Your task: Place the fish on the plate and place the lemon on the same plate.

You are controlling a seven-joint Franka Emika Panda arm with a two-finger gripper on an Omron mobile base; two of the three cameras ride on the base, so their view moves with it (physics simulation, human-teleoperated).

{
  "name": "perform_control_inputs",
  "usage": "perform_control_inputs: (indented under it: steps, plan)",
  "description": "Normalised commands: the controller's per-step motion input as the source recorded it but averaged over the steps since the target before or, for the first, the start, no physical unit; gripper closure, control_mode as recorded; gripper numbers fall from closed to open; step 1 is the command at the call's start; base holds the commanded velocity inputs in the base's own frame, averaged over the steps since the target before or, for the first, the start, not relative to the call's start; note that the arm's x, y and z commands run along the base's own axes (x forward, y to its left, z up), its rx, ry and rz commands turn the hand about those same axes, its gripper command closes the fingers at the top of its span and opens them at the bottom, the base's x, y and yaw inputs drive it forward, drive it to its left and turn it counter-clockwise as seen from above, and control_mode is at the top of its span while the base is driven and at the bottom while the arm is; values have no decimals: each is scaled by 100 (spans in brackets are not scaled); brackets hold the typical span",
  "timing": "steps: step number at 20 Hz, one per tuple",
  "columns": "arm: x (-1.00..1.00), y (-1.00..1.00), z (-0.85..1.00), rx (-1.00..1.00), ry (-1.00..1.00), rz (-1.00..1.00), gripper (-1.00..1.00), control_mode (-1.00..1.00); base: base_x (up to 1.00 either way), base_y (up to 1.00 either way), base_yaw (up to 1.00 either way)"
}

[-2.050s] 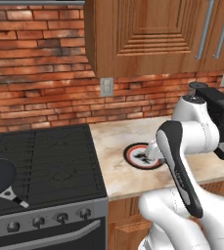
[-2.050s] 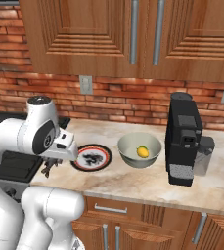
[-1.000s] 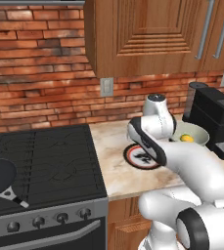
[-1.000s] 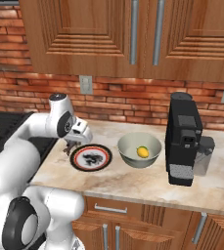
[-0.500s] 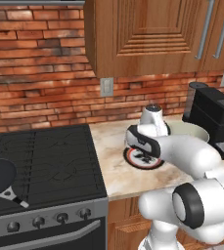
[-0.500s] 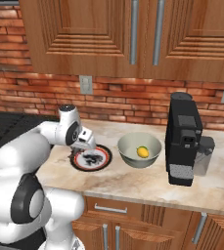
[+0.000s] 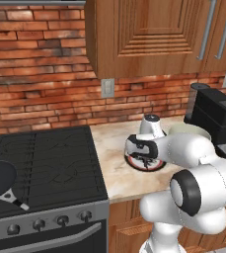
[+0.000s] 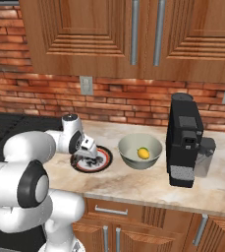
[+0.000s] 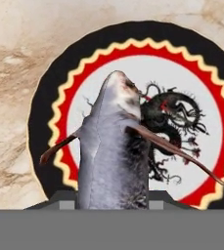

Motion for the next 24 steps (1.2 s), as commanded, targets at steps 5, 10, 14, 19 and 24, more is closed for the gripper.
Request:
perform_control_inputs:
  steps: [5,10,14,19,24]
  plan:
    - [21,0,2,0,0,0,100,-100,0,0,0]
    - [62,0,1,0,0,0,100,-100,0,0,0]
    - [51,-3,-3,0,0,0,100,-100,0,0,0]
    - [12,0,-27,0,-5,0,100,-100,0,0,0]
    - [0,0,-26,0,-7,0,100,-100,0,0,0]
